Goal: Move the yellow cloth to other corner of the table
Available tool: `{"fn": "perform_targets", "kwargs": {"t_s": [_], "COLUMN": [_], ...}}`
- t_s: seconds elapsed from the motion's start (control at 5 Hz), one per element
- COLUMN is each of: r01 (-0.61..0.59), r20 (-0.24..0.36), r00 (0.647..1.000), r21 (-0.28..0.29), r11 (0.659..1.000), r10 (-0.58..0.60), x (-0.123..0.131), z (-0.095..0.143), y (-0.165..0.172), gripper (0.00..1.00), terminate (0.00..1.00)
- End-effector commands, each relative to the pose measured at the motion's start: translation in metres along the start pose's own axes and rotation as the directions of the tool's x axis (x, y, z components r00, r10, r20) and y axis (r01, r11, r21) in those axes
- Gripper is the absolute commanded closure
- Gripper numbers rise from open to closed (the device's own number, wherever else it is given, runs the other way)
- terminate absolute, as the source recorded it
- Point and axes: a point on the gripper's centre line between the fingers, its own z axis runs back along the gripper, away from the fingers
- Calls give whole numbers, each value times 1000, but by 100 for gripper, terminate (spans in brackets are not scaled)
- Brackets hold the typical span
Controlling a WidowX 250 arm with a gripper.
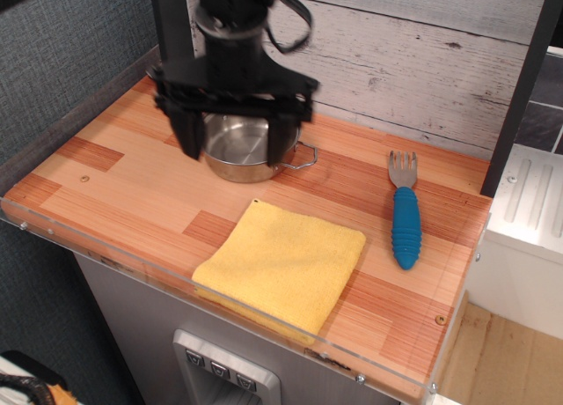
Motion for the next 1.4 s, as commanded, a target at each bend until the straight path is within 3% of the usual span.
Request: {"fn": "perform_targets", "kwargs": {"t_s": [0.0,0.4,0.6,1.0,1.2], "r01": [-85,-114,-129,-130,-130], "r20": [58,70,112,135,135], "r00": [995,991,985,982,982], "r21": [-6,1,-14,-26,-26], "r11": [996,993,992,991,991], "r10": [85,114,130,132,132], "x": [44,80,99,113,113], "z": [6,0,-3,-5,-5], "y": [32,48,48,45,45], "gripper": [0,0,0,0,0], "terminate": [0,0,0,0,100]}}
